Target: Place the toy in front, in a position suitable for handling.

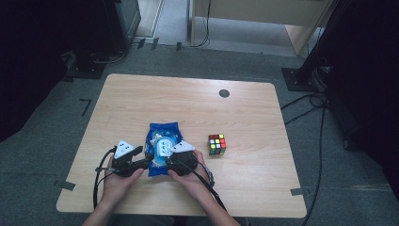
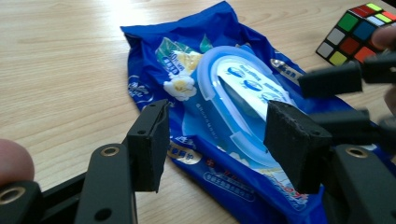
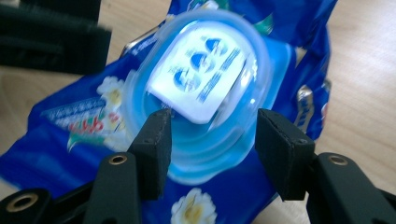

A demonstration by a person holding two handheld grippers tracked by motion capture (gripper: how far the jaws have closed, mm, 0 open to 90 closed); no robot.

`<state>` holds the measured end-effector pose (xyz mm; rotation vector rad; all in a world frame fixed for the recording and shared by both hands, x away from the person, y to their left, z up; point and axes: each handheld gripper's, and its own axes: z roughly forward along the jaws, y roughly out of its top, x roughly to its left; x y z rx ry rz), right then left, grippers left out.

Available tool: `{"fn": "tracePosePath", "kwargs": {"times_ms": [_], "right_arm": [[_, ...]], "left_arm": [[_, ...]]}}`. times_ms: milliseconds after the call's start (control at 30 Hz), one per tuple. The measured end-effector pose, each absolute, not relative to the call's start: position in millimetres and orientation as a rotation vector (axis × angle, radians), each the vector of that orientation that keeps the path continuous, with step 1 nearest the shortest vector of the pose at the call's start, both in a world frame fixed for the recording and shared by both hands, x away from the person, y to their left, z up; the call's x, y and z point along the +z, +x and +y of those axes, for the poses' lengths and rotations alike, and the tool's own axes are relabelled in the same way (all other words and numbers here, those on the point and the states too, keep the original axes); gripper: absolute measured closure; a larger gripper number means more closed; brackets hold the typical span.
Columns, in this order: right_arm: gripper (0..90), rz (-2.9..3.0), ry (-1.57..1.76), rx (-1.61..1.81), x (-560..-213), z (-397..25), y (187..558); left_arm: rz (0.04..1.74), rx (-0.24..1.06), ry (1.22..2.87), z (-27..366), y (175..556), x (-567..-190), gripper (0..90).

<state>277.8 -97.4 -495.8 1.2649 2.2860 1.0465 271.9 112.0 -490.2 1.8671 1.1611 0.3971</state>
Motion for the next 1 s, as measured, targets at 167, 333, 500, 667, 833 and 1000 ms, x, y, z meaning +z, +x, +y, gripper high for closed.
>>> {"fn": "tracePosePath", "kwargs": {"times_ms": [167,333,500,667,833,1000], "right_arm": [[48.2,2.211,1.252,1.084,-491,-97,286],[41.5,2.311,1.241,1.107,-486,-102,288],[37.1,2.357,1.145,1.028,-492,-102,279],[31.6,2.336,1.142,1.062,-494,-103,281],[29.7,2.36,1.131,1.024,-495,-96,283],[29.3,2.378,1.145,0.974,-496,-92,288]], "left_arm": [[1.141,0.395,1.881,110,270,-490,41.0],[1.151,0.4,1.872,114,270,-489,41.2],[1.163,0.399,1.863,116,272,-490,41.5],[1.147,0.397,1.877,111,271,-491,41.2],[1.149,0.396,1.879,112,271,-491,41.1],[1.147,0.394,1.88,112,272,-491,41.2]]}}
